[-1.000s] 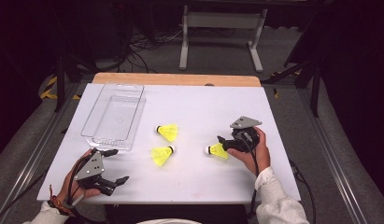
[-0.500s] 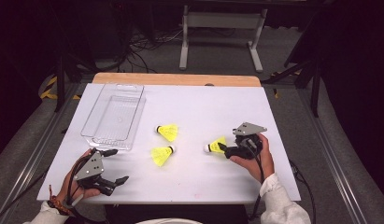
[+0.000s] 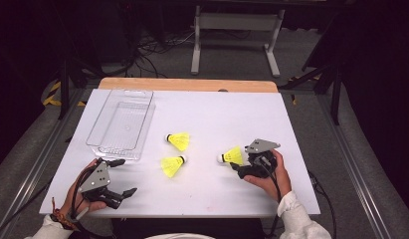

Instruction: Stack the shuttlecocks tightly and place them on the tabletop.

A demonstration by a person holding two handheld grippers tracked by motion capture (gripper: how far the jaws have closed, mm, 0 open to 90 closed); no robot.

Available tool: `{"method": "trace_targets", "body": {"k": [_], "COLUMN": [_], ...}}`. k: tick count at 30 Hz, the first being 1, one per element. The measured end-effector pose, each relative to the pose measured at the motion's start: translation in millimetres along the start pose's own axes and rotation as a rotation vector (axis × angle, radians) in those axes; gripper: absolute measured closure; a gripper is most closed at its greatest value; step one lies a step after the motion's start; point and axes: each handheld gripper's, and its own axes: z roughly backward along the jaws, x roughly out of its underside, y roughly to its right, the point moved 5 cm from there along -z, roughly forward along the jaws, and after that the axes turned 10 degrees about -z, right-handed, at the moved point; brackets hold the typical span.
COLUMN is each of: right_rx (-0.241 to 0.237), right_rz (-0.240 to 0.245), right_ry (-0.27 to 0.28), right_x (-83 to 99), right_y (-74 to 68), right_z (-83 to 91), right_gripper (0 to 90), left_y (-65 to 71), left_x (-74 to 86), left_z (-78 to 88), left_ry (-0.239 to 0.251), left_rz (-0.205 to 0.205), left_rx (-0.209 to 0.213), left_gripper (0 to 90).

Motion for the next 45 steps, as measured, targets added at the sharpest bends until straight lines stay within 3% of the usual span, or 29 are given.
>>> {"method": "trace_targets", "body": {"k": [14,18,23,33,35,42,45], "right_rx": [-0.014,-0.004,-0.018,0.0,-0.002,-0.018,-0.02], "right_rz": [0.031,0.03,0.032,0.032,0.034,0.047,0.063], "right_ry": [-0.041,-0.03,-0.033,-0.016,-0.01,-0.009,-0.017], "right_x": [14.4,16.8,20.6,22.4,22.2,22.6,22.9], "right_y": [-5.5,-5.9,-6.7,-7.0,-7.1,-4.7,-5.4], "right_z": [-8.3,-7.9,-9.5,-12.7,-12.1,-7.7,-6.7], "right_gripper": [21.6,16.8,15.3,13.8,18.0,47.3,54.6], "left_y": [-0.1,0.0,0.2,-0.3,-0.5,-0.1,-0.4], "left_x": [0.0,-0.2,-0.3,-0.4,-0.4,-0.8,-0.7], "left_z": [0.7,0.6,0.8,1.5,1.7,1.4,1.5], "left_ry": [0.003,0.002,0.002,0.004,0.004,0.004,0.004], "left_rz": [0.001,0.0,0.0,-0.003,-0.006,-0.007,-0.006], "left_rx": [-0.001,-0.001,-0.001,-0.003,-0.004,-0.003,-0.003], "left_gripper": [4.6,4.6,4.6,4.6,4.6,4.6,4.6]}}
